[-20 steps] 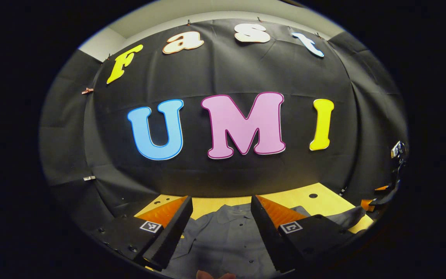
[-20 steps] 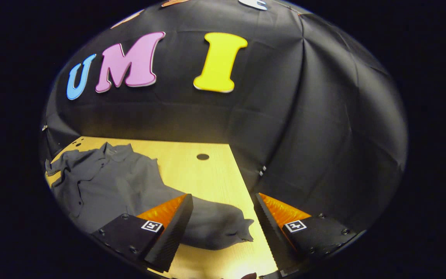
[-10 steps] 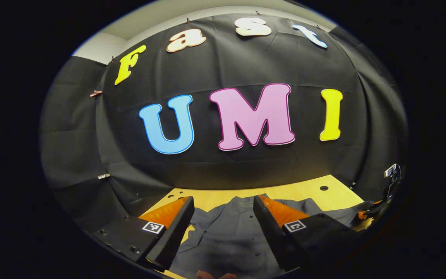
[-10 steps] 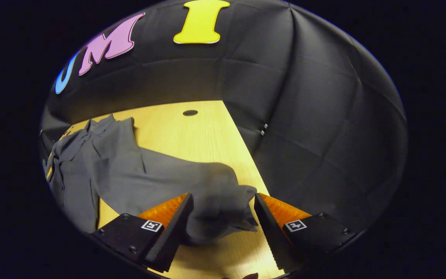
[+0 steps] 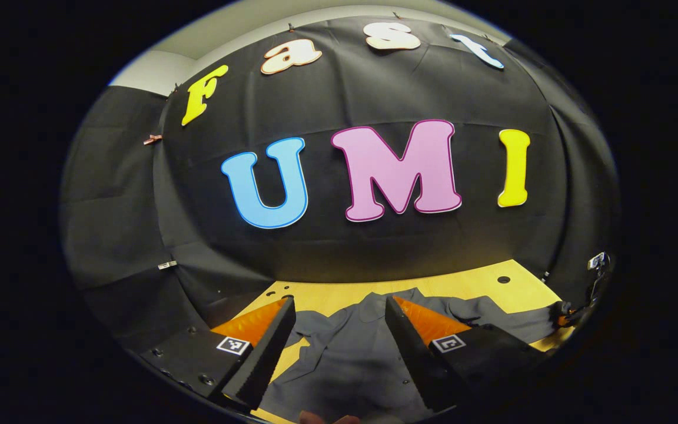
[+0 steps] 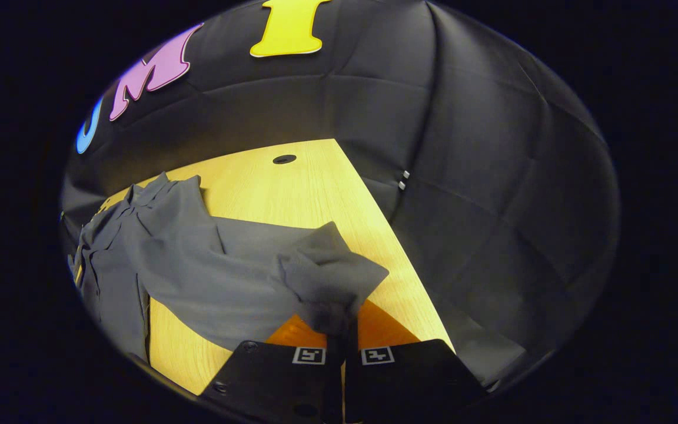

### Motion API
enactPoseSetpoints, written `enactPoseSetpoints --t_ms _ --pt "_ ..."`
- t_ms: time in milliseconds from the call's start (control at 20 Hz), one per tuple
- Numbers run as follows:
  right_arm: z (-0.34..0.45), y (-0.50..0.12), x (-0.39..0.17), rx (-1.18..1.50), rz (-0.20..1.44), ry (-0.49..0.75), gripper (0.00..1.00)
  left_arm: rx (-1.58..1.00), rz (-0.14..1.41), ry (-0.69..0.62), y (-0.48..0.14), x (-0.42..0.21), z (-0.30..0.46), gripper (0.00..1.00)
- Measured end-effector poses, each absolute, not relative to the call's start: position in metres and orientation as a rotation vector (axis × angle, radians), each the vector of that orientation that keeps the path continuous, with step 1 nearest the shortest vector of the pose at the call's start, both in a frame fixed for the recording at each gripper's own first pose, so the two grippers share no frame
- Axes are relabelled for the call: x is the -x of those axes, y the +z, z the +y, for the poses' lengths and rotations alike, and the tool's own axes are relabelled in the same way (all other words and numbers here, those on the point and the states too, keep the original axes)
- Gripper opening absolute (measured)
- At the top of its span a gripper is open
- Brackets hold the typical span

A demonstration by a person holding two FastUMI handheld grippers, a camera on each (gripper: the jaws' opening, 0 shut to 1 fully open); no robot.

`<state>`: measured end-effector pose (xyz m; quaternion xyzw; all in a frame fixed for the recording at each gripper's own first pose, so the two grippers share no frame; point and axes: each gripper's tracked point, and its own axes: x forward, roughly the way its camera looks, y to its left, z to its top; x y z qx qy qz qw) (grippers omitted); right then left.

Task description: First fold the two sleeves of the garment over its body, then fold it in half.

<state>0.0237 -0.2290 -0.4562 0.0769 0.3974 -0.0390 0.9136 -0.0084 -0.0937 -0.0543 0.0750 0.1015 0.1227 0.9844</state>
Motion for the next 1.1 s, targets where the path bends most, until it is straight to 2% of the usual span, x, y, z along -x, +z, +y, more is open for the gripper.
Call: enactPoseSetpoints --t_ms 150,350,750,800,850,1100 --pt "-0.234 -0.430 -0.027 -0.158 0.749 -0.145 0.07 -0.138 0.195 0.219 -0.057 0.007 -0.079 0.96" --pt "-0.235 -0.388 0.004 -0.129 0.692 -0.210 0.07 -0.127 0.186 0.155 -0.060 0.003 -0.054 0.96" --pt "-0.174 -0.278 0.022 -0.109 0.520 -0.291 0.07 -0.135 0.135 0.023 -0.060 -0.002 0.002 0.96" --pt "-0.162 -0.262 0.023 -0.112 0.494 -0.294 0.12 -0.126 0.132 0.010 -0.060 -0.003 0.009 0.96" --pt "-0.149 -0.249 0.021 -0.111 0.471 -0.288 0.07 -0.113 0.132 -0.003 -0.062 -0.003 0.015 0.96" --pt "-0.062 -0.188 -0.001 -0.085 0.375 -0.200 0.07 -0.052 0.143 -0.022 -0.073 -0.007 0.058 0.96"
